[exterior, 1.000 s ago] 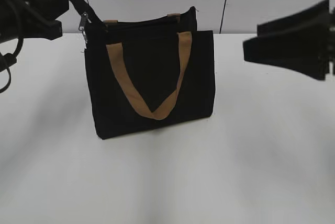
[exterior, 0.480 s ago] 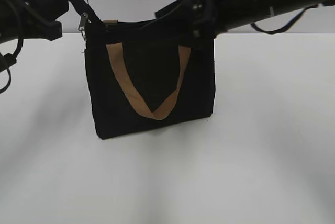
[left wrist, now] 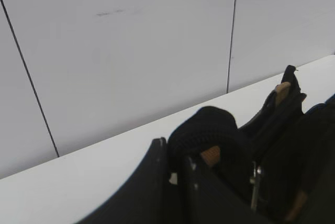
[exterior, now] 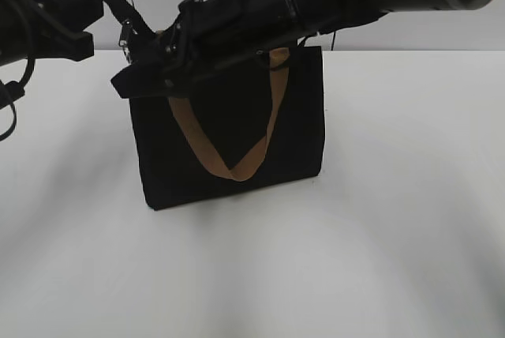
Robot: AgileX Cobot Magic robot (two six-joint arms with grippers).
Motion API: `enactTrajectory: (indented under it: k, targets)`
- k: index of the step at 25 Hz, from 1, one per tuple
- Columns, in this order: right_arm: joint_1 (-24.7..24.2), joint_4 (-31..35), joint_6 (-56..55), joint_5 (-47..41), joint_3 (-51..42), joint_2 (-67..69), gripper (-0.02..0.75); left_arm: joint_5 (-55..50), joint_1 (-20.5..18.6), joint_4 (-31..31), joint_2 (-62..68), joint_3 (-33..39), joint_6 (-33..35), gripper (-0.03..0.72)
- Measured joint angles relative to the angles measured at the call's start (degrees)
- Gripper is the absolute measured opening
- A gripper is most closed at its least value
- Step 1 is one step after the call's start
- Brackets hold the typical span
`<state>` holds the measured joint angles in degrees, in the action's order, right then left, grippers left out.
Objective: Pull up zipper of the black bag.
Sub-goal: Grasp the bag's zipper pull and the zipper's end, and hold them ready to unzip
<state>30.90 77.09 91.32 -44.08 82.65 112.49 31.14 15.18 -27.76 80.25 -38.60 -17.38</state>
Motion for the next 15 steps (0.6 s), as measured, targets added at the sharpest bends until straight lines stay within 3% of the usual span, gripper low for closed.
enactTrajectory:
  k: [10,15]
  targets:
    - [0.7,0.6,-2.1,2.4,5.0,5.9,0.381,0.0,0.0,0.0,0.0,0.0,0.0,0.027]
    - [0.8,6.1,-2.3,5.1,6.2,6.0,0.377,-0.1,0.0,0.0,0.0,0.0,0.0,0.027]
